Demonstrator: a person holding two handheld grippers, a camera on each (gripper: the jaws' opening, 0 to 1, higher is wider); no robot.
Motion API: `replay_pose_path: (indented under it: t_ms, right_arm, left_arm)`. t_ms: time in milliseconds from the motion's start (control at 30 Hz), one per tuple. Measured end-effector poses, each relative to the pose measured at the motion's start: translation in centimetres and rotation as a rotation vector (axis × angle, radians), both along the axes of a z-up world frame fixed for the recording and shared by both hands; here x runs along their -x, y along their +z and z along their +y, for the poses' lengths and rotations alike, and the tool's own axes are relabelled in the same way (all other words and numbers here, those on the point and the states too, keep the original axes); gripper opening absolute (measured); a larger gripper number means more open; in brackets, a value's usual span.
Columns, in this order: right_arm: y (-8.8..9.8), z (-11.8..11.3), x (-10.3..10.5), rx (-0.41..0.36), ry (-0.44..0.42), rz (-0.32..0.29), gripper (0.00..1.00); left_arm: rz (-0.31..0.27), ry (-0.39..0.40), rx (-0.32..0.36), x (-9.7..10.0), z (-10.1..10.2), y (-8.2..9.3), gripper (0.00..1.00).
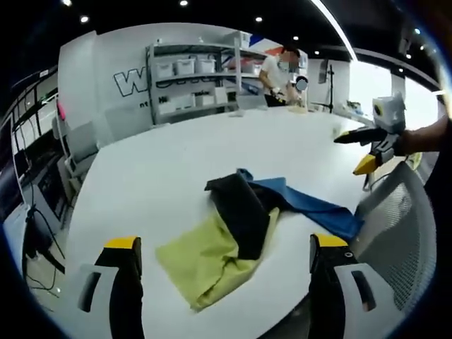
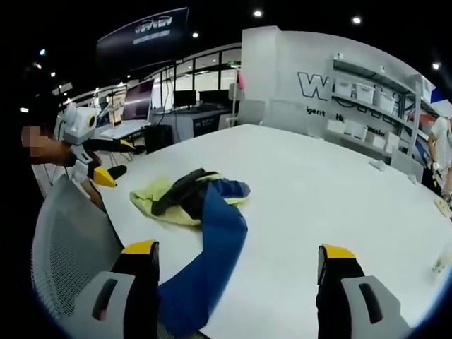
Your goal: Fold the garment on the visible template until the final outline fits inside the template.
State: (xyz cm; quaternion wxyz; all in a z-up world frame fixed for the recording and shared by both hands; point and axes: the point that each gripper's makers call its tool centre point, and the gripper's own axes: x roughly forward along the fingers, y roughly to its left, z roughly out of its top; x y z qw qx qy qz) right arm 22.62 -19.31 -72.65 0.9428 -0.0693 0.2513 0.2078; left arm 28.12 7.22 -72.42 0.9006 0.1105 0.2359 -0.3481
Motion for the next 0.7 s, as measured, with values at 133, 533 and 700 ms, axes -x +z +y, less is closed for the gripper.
replay_pose_path:
  t_ms: [133,533,700]
  right_arm:
    - [0.3,0.3,-0.4,-0.01,0.003,0.001,0.9]
    - [0.5,1.3,-1.3,-0.01,0.027,0.007,0.87]
    - [0.6,1.5,-2.0,-0.017,0.024,0.005,0.86]
  left_arm:
    - [-0.003,-0.01,-0.01,-0.5,-0.1,0.1,0.94]
    - [0.01,-0.018,-0.02,-1.5,-0.2,-0.1,0.9]
    - [0.007,-0.022,-0.025,-2.1,-0.4,0.1,0.88]
